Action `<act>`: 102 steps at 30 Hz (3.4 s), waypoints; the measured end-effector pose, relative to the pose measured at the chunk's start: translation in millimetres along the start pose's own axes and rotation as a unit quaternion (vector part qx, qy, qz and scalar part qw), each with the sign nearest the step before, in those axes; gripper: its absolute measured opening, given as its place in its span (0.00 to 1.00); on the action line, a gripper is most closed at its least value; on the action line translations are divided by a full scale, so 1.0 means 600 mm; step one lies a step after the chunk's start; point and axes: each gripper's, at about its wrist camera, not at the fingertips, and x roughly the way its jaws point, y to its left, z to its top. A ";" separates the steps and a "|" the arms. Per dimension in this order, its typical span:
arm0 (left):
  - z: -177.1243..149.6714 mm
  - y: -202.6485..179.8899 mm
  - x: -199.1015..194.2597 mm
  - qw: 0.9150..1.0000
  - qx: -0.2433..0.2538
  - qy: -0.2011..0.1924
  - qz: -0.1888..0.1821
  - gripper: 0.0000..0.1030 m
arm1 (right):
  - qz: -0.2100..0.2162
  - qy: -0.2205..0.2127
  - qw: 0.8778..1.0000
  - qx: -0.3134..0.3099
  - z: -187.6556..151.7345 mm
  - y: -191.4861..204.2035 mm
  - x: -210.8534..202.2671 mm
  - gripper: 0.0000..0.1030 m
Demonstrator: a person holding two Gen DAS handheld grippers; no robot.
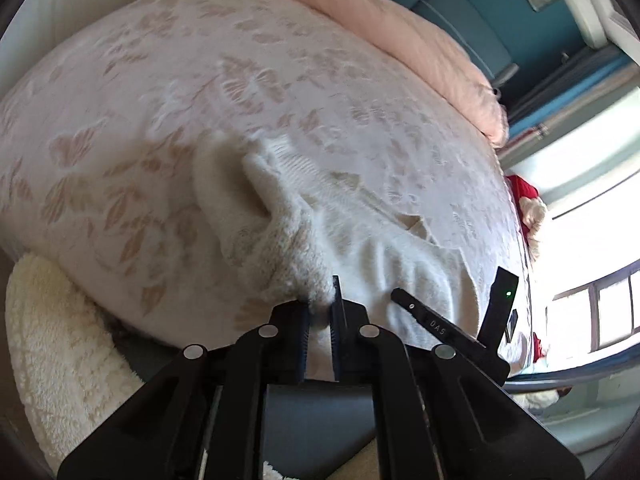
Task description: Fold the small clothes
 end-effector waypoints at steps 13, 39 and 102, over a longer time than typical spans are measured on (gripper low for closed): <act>-0.160 -0.363 0.199 0.949 0.286 0.120 -0.063 0.21 | -0.028 -0.117 0.980 0.159 -0.093 -0.229 -0.251 0.45; -0.179 -0.143 0.185 0.973 0.181 0.139 0.030 0.10 | -0.093 -0.130 0.986 0.051 -0.068 -0.126 -0.235 0.15; -0.193 -0.251 0.181 0.944 0.296 0.064 0.128 0.86 | -0.115 0.005 0.989 0.091 -0.110 -0.244 -0.108 0.14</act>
